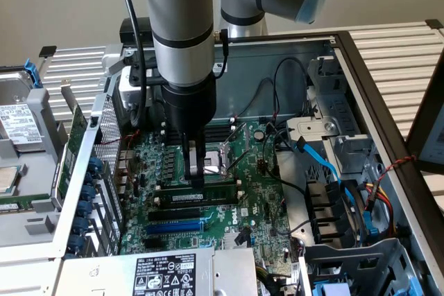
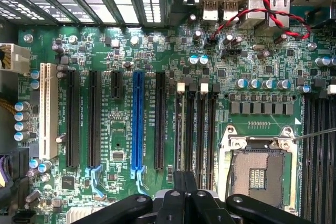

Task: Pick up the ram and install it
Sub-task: 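Press down the ram until it locks into place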

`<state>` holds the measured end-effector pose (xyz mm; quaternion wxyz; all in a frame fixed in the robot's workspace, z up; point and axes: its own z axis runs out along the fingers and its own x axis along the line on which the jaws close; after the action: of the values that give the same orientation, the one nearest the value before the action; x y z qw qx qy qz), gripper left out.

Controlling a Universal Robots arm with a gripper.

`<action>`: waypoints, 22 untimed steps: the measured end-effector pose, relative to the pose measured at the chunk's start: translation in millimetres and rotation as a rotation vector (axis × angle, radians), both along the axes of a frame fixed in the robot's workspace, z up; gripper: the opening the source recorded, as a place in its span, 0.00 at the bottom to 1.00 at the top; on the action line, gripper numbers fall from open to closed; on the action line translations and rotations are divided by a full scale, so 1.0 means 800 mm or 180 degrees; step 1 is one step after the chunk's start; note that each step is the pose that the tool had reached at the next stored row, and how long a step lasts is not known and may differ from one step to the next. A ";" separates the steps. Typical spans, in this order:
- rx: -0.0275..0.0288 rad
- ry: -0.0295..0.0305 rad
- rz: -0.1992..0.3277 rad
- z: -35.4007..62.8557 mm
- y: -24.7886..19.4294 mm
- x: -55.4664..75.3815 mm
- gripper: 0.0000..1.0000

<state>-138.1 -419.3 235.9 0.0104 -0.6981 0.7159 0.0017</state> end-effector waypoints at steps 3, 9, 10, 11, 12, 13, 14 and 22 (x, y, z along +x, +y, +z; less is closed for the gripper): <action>-0.0004 0.0000 -0.0004 0.000 0.0001 0.001 0.11; -0.0005 0.0000 -0.0008 -0.002 0.0001 0.002 0.11; -0.0005 -0.0001 -0.0008 -0.002 0.0002 0.002 0.11; -0.0005 0.0000 -0.0008 -0.003 0.0003 0.002 0.11; -0.0005 0.0000 -0.0008 -0.004 0.0005 0.002 0.11; -0.0005 0.0000 -0.0008 -0.004 0.0009 0.002 0.11; -0.0004 -0.0001 -0.0008 -0.005 0.0010 0.002 0.11; -0.0005 0.0000 -0.0009 -0.008 0.0008 0.002 0.11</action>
<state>-136.4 -418.7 229.3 0.0099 -0.6971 0.7169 0.0011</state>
